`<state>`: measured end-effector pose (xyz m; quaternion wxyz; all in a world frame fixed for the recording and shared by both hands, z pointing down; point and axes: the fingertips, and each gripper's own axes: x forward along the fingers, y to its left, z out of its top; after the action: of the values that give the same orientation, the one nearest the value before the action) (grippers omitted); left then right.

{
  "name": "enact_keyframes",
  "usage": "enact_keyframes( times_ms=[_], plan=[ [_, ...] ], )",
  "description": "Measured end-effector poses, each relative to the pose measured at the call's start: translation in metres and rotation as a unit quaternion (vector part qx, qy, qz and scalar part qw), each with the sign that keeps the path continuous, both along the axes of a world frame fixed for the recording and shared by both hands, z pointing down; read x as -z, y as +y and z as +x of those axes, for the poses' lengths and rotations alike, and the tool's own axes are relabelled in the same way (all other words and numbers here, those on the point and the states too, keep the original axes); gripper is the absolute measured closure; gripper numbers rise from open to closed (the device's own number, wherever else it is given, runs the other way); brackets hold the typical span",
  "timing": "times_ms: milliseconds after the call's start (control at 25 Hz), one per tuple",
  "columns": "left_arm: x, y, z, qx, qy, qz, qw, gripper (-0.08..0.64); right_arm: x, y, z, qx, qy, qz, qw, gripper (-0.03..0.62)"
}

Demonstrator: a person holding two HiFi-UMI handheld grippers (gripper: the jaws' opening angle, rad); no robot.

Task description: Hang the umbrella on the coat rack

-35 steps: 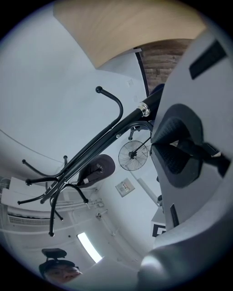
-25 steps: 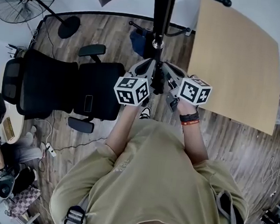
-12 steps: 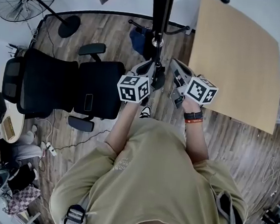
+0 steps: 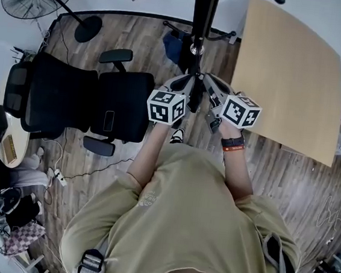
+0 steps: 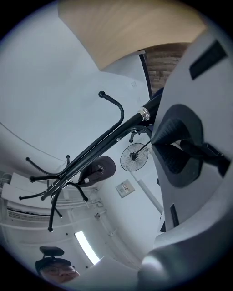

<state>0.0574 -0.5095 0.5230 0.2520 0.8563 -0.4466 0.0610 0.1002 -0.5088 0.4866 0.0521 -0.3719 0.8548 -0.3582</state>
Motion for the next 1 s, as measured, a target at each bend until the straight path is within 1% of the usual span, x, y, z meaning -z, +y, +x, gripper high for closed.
enact_keyframes(
  times_ms=[120,320,480,640,1000],
  plan=[
    [0.008,0.006,-0.007,0.008,0.009,0.006,0.9999,0.535,0.004,0.005,-0.004,0.003,-0.008,0.002,1.0,0.577],
    [0.031,0.02,-0.014,0.013,0.012,0.037,0.9991,0.535,0.012,0.02,-0.014,0.008,0.003,0.022,1.0,0.577],
    [0.042,0.03,-0.013,0.017,0.003,0.059,0.9981,0.535,0.018,0.03,-0.012,0.002,0.038,0.053,0.998,0.577],
    [0.046,0.041,-0.011,0.022,0.0,0.072,0.9972,0.537,0.022,0.039,-0.004,-0.011,0.079,0.083,0.993,0.577],
    [0.062,0.068,-0.005,0.04,-0.017,0.106,0.9935,0.537,0.028,0.065,0.013,-0.021,0.11,0.105,0.988,0.577]
  ],
)
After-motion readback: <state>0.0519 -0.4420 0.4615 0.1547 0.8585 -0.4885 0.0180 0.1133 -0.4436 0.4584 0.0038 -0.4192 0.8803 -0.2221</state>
